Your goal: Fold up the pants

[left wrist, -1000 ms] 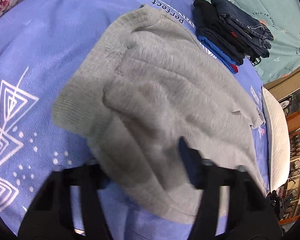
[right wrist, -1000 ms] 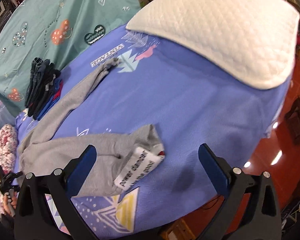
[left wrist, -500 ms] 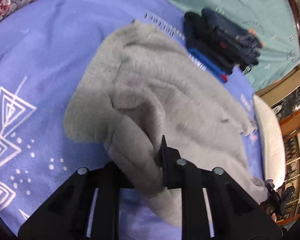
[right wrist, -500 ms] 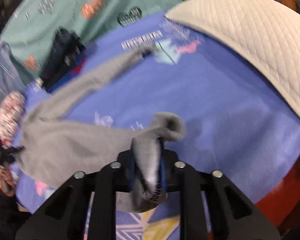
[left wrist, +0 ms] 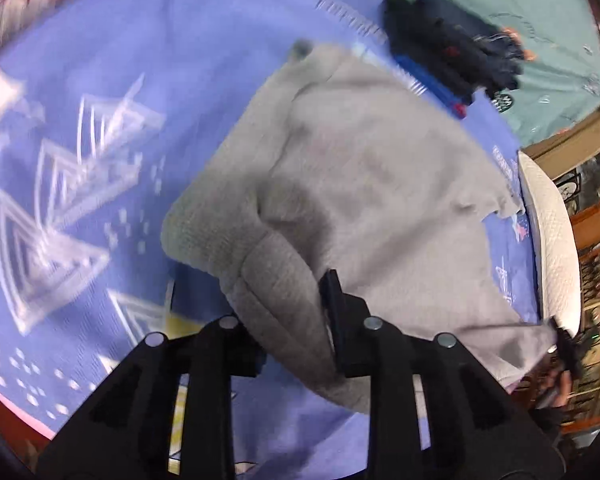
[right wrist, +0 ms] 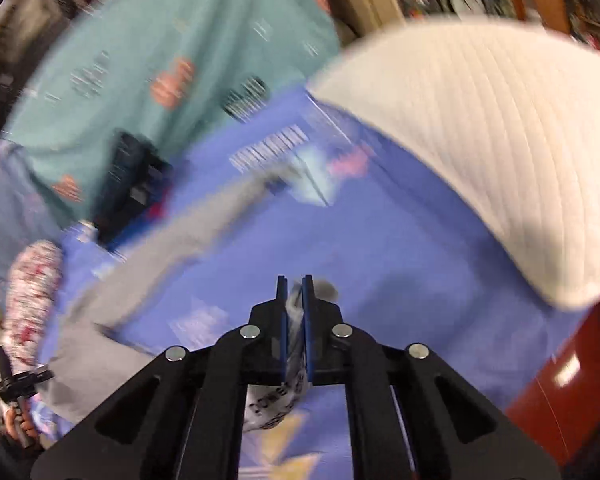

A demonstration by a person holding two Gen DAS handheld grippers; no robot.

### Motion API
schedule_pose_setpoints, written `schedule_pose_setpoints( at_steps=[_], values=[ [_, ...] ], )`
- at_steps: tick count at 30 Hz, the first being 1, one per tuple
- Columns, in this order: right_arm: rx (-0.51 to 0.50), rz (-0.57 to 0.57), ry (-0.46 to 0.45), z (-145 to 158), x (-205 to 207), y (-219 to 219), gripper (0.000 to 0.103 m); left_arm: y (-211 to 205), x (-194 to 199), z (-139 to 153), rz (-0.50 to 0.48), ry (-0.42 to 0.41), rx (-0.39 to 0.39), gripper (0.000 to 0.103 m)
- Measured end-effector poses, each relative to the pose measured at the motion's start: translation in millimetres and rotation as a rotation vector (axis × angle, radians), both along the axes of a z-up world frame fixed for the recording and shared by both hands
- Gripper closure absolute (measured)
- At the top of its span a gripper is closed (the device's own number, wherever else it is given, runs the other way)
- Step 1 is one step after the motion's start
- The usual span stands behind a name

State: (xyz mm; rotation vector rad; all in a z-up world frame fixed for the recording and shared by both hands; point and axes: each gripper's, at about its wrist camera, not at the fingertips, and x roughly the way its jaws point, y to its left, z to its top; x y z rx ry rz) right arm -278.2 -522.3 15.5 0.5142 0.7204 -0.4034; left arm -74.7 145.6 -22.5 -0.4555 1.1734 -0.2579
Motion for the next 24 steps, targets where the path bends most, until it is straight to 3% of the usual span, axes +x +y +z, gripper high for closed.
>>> schedule_pose_setpoints(
  at_steps=[1, 3, 4, 5, 7, 9, 12, 14, 16, 17, 20, 22, 24],
  values=[
    [-0.03, -0.049, 0.039, -5.8, -2.7, -1.8, 0.091, 3.8, -3.0, 1.7, 0.009, -0.008, 0.001, 0.061],
    [-0.105, -0.129, 0.025, 2.3, -15.9, 0.3, 0.076, 14.5, -12.3, 24.1, 0.04, -0.077, 0.083, 0.053],
    [-0.145, -0.155, -0.03, 16.7, -24.2, 5.5, 0.056, 19.2, -16.6, 39.2, 0.058, -0.12, 0.122, 0.046],
    [-0.169, -0.152, -0.076, 28.5, -28.4, 11.5, 0.043, 22.5, -21.7, 53.4, 0.077, -0.162, 0.155, 0.043],
    [-0.161, -0.049, -0.165, 52.2, -26.6, 32.9, 0.038, 19.6, -29.0, 85.3, 0.076, -0.263, 0.197, 0.038],
    [-0.059, 0.141, -0.203, 62.2, -10.5, 57.0, 0.037, 3.6, -34.4, 99.2, 0.011, -0.314, 0.207, 0.034],
    [0.041, 0.343, -0.083, 43.9, 23.9, 98.7, 0.036, -44.6, -27.7, 89.3, -0.122, -0.323, 0.227, 0.027],
    [0.053, 0.389, 0.076, 12.4, 41.7, 114.9, 0.036, -68.3, -17.8, 58.9, -0.21, -0.244, 0.255, 0.027],
    [0.072, 0.393, 0.23, -26.2, 51.3, 117.9, 0.036, -71.8, -9.3, 16.9, -0.252, -0.114, 0.283, 0.027],
    [0.049, 0.402, 0.225, -33.3, 48.4, 119.7, 0.036, -68.4, -8.6, 4.9, -0.259, -0.098, 0.282, 0.027],
    [0.01, 0.441, 0.209, -22.4, 40.2, 132.1, 0.035, -69.1, -10.2, 17.6, -0.301, -0.128, 0.303, 0.027],
    [-0.019, 0.467, 0.108, 4.4, 41.4, 139.2, 0.033, -67.2, -1.4, 40.1, -0.297, -0.186, 0.289, 0.025],
    [-0.053, 0.483, 0.045, 28.6, 48.5, 143.6, 0.03, -65.9, 17.1, 70.6, -0.272, -0.257, 0.335, 0.018]
  ],
)
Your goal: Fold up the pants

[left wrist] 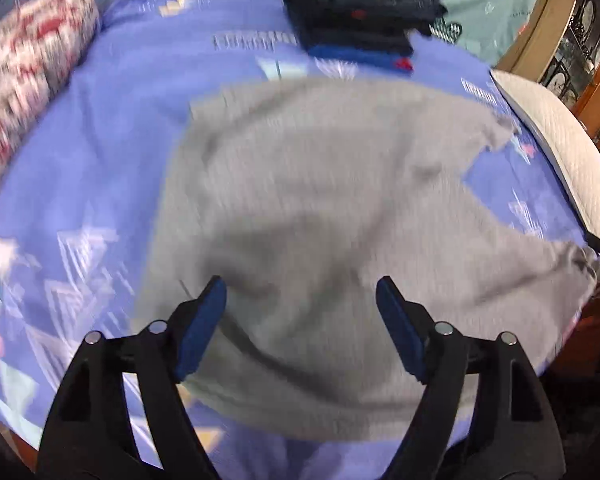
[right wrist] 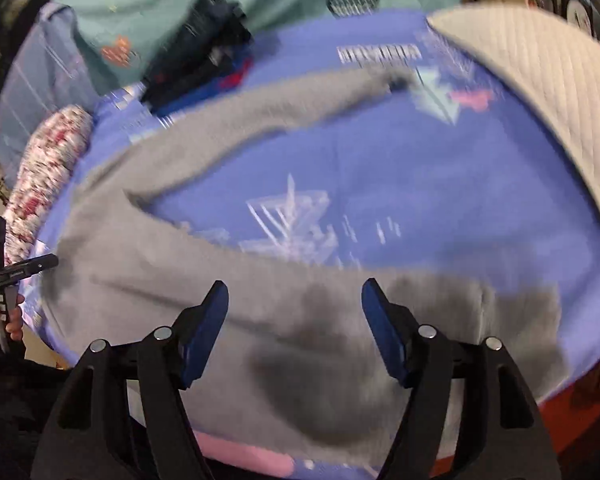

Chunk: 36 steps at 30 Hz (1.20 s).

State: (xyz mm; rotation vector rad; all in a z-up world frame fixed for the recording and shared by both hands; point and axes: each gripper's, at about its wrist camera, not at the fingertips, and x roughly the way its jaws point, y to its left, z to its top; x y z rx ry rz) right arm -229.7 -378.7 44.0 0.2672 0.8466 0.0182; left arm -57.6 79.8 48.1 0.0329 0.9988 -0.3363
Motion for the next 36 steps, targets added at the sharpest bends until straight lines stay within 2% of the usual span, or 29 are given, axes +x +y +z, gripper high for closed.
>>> schedule_pose_setpoints(
  at_steps=[1, 3, 4, 6, 7, 9, 10, 14, 17, 18, 20, 21, 23, 27, 30, 32, 33, 34, 35, 36],
  values=[
    [-0.006, 0.008, -0.026, 10.6, 6.7, 2.7, 0.026, 0.8, 10.4, 12.1, 0.008, -0.035, 0.011, 0.011],
    [-0.013, 0.022, -0.038, 21.5, 24.7, 9.2, 0.022, -2.2, 41.6, 35.2, 0.01, -0.133, 0.065, 0.006],
    [-0.012, 0.03, -0.032, 22.8, 32.8, 12.3, 0.022, -1.3, 57.0, 36.3, -0.003, -0.145, 0.091, 0.006],
    [-0.002, 0.049, -0.006, 16.0, 44.0, 19.7, 0.022, -16.0, 104.0, 25.8, -0.098, -0.099, 0.121, 0.006],
    [0.001, 0.055, 0.004, 11.5, 45.9, 19.5, 0.022, -24.4, 118.1, 19.1, -0.132, -0.094, 0.164, 0.006],
    [0.014, 0.054, 0.02, 2.4, 48.7, 21.9, 0.022, -45.9, 145.5, 0.1, -0.198, -0.1, 0.303, 0.006],
    [0.027, 0.046, 0.024, -0.9, 48.7, 19.6, 0.022, -53.6, 155.2, -7.7, -0.218, -0.098, 0.339, 0.007],
    [0.053, 0.007, 0.041, -9.5, 49.7, 10.0, 0.022, -69.4, 195.8, -36.6, -0.271, -0.053, 0.386, 0.007],
    [0.06, -0.008, 0.049, -11.2, 52.3, 4.3, 0.022, -69.2, 217.1, -62.2, -0.26, 0.017, 0.401, 0.011],
    [0.059, -0.012, 0.05, -10.8, 54.5, 2.6, 0.022, -67.3, 221.8, -67.2, -0.259, 0.048, 0.375, 0.015],
    [0.058, -0.008, 0.046, -9.3, 59.4, 1.3, 0.022, -61.2, 224.9, -64.3, -0.285, 0.119, 0.248, 0.055],
    [0.053, -0.004, 0.048, -8.3, 64.4, 1.2, 0.022, -62.3, 221.3, -60.2, -0.302, 0.134, 0.221, 0.088],
    [0.05, 0.004, 0.053, -7.3, 74.5, 3.1, 0.022, -70.2, 206.0, -54.2, -0.339, 0.093, 0.258, 0.092],
    [0.052, 0.038, 0.045, -1.8, 97.3, 12.8, 0.022, -79.9, 167.8, -44.2, -0.43, 0.054, 0.256, 0.093],
    [0.05, 0.074, 0.037, 3.9, 113.3, 24.2, 0.022, -73.0, 155.2, -31.5, -0.447, 0.018, 0.214, 0.093],
    [0.05, 0.1, 0.04, 5.2, 122.9, 33.1, 0.022, -69.5, 158.4, -34.2, -0.429, 0.016, 0.221, 0.091],
    [0.049, 0.107, 0.043, 4.8, 126.1, 36.0, 0.022, -69.7, 162.5, -39.3, -0.419, 0.023, 0.232, 0.088],
    [0.052, 0.114, 0.045, 4.5, 129.8, 39.2, 0.022, -71.2, 166.2, -43.6, -0.408, 0.026, 0.251, 0.077],
    [0.057, 0.118, 0.047, 4.4, 132.3, 41.2, 0.022, -74.4, 170.2, -48.9, -0.398, 0.024, 0.271, 0.07],
    [0.064, 0.12, 0.049, 4.1, 135.1, 43.3, 0.022, -78.0, 173.1, -53.0, -0.385, 0.023, 0.29, 0.054]
  ],
)
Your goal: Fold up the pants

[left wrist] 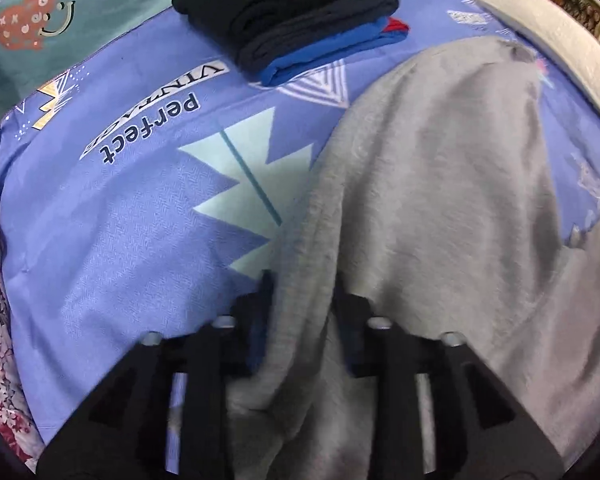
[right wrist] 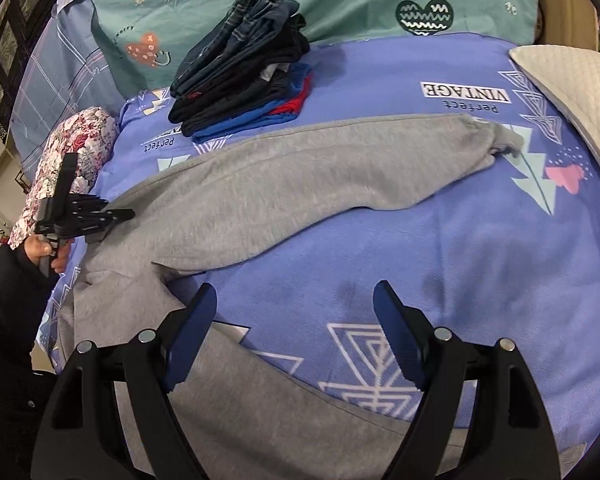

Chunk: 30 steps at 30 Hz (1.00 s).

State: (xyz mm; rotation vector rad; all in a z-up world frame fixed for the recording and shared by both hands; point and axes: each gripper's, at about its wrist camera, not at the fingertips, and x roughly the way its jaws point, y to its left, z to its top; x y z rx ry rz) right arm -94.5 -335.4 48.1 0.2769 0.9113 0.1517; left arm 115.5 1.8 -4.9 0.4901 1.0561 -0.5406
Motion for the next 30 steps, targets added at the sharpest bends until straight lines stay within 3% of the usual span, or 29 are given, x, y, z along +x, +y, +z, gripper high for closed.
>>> schedule_pose_setpoints(
  at_steps=[1, 2, 3, 5, 7, 10, 14, 19, 22, 25, 30],
  values=[
    [0.006, 0.0, 0.004, -0.3, 2.0, 1.4, 0.022, -1.2, 3.6, -1.1, 0.008, -0.003, 0.001, 0.055],
    [0.013, 0.002, 0.006, -0.3, 3.2, 2.0, 0.022, -2.4, 4.8, -0.6, 0.012, 0.002, -0.011, 0.064],
    [0.018, 0.002, 0.008, 0.2, 4.1, 1.5, 0.022, -2.4, 5.1, 2.5, 0.02, 0.013, -0.03, 0.094],
    [0.048, -0.003, 0.009, 2.3, 6.4, -1.5, 0.022, -0.1, -3.5, 19.5, 0.024, 0.008, -0.097, 0.094],
    [0.112, -0.004, 0.009, 5.1, 9.7, -7.9, 0.021, 0.5, -28.7, 46.7, -0.012, -0.048, -0.152, 0.094],
    [0.277, -0.006, -0.028, 10.8, 19.0, -18.9, 0.001, 1.2, -85.8, 83.4, -0.098, -0.115, -0.225, 0.094],
    [0.478, 0.021, -0.032, 10.6, 49.3, -22.7, 0.001, -7.1, -149.6, 98.6, -0.196, -0.152, -0.232, 0.093],
    [0.43, -0.069, 0.111, -27.3, 110.8, -11.9, 0.001, -5.0, -165.1, 89.7, -0.17, -0.13, -0.251, 0.093],
    [0.391, -0.112, 0.109, -39.7, 134.3, -8.1, 0.002, -0.8, -167.0, 86.9, -0.163, -0.129, -0.254, 0.093],
    [0.393, -0.112, 0.065, -31.4, 147.4, -4.4, 0.016, 0.9, -173.3, 91.6, -0.168, -0.146, -0.247, 0.093],
    [0.421, -0.093, 0.188, -39.9, 156.2, 1.5, 0.032, 7.0, -179.9, 101.3, -0.172, -0.17, -0.262, 0.093]
  ],
)
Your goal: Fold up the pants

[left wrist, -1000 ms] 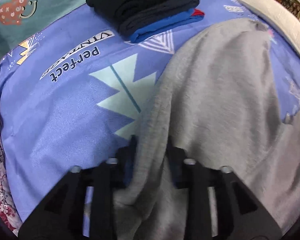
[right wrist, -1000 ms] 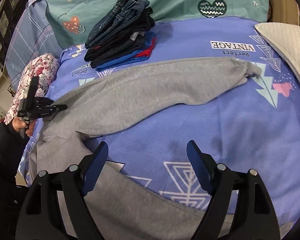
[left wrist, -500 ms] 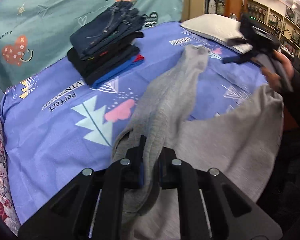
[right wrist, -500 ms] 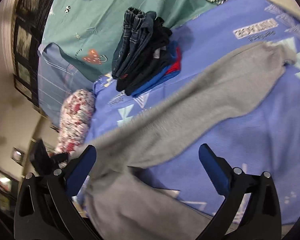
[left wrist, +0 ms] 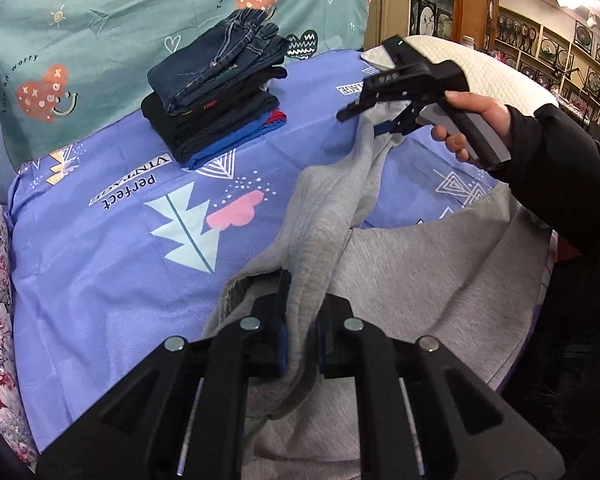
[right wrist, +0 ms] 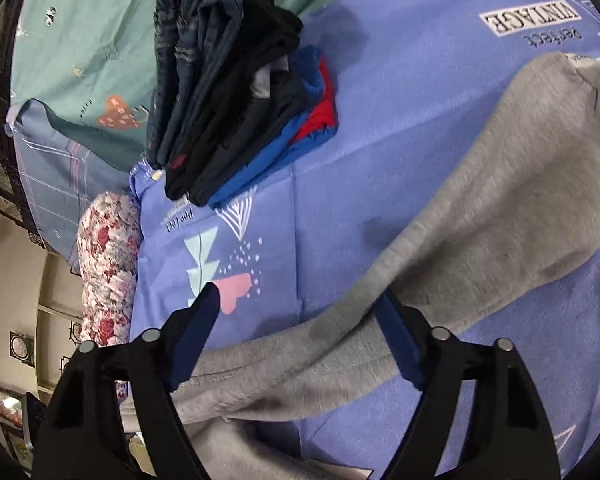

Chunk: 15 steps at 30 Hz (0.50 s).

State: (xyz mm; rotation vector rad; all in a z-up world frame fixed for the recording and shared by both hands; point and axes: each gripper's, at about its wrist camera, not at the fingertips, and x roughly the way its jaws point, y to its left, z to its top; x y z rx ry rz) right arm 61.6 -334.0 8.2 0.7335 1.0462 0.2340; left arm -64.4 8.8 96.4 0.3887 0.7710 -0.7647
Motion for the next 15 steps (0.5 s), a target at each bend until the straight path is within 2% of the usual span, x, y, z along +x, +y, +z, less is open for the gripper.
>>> schedule_pose_setpoints(
  at_steps=[1, 2, 3, 4, 6, 10, 11, 13, 14, 15],
  values=[
    [0.028, -0.001, 0.053, -11.5, 2.0, -2.0, 0.039, -0.5, -1.9, 0.4, -0.008, 0.0, -0.002, 0.093],
    [0.061, -0.006, 0.094, -23.4, 3.4, -4.6, 0.057, -1.3, -3.3, 0.1, -0.015, 0.0, -0.001, 0.093],
    [0.079, -0.006, 0.101, -30.6, 3.4, -7.0, 0.072, -2.9, -4.6, -0.6, -0.022, -0.001, 0.003, 0.092],
    [0.079, 0.0, 0.079, -32.4, 1.9, -8.4, 0.093, -4.4, -4.4, -2.0, -0.023, -0.002, 0.009, 0.092],
    [0.054, -0.007, -0.029, -20.4, -6.6, -9.8, 0.094, -4.8, -0.1, -3.7, 0.007, -0.004, 0.021, 0.092],
    [0.006, -0.025, -0.278, 42.1, -57.8, -5.1, 0.095, 12.1, 18.2, 5.6, 0.086, -0.024, -0.007, 0.091],
    [0.002, -0.016, -0.334, 58.3, -80.9, -1.2, 0.095, 18.4, 18.7, 8.4, 0.08, -0.041, -0.011, 0.09],
    [-0.006, 0.014, -0.42, 78.5, -124.0, 9.5, 0.095, 29.0, 8.7, 9.1, 0.001, -0.055, -0.009, 0.086],
    [-0.009, 0.037, -0.462, 85.2, -155.2, 16.8, 0.095, 34.4, -0.8, 8.2, -0.039, -0.066, -0.008, 0.081],
    [-0.006, 0.051, -0.478, 84.8, -177.5, 22.7, 0.095, 41.0, -11.6, 4.0, -0.079, -0.055, -0.008, 0.069]
  ],
)
